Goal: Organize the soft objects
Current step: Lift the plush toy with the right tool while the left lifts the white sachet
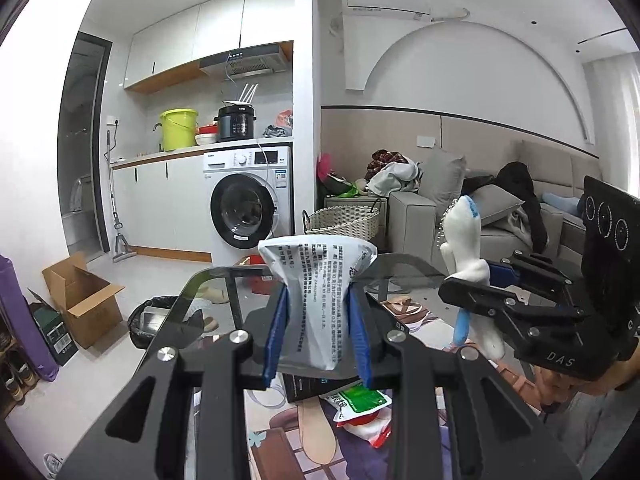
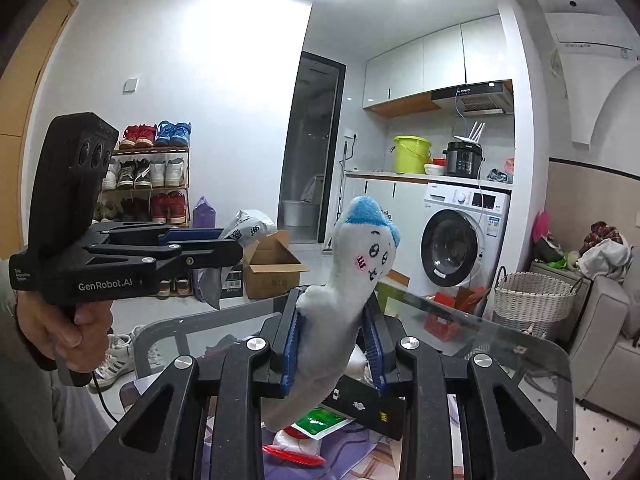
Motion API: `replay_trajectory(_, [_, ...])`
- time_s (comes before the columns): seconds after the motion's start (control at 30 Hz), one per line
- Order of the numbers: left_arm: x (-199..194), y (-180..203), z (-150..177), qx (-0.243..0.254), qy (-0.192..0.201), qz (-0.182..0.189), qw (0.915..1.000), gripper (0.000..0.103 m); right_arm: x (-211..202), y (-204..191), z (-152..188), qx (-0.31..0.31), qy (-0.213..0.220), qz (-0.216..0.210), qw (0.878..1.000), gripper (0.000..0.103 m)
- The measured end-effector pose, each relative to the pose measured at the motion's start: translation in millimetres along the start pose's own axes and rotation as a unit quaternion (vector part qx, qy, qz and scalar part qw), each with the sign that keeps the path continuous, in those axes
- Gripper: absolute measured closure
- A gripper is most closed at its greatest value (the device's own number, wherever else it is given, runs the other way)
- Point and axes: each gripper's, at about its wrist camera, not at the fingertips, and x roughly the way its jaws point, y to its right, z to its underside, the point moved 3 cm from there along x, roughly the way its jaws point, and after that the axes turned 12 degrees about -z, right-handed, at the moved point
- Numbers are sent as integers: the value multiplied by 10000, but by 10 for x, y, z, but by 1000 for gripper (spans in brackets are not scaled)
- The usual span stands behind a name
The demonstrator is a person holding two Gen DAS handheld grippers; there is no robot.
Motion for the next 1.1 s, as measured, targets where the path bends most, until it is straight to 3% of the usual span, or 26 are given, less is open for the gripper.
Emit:
replay_trajectory(0.53, [135,55,-132,-85,126,64,9999,75,103,96,15,50,86,92,9999,74])
replay_trajectory(0.63, [331,64,-280,-236,72,278,9993,75,230,186,-122,131,93,96,9998,74])
replay_trajectory(0.77, [582,64,-511,-363,273,111,9989,75,414,359,-393,225,187,122,9995,74])
replay_trajectory(0.9, [874,-81,-624,-715,149,114,9973,75,588,589,-654,263,422,214,9985,74])
replay_trajectory(1.1, [1077,-231,-629,-1057,22,44,9944,75,839,773,-700,404,331,273,9983,74])
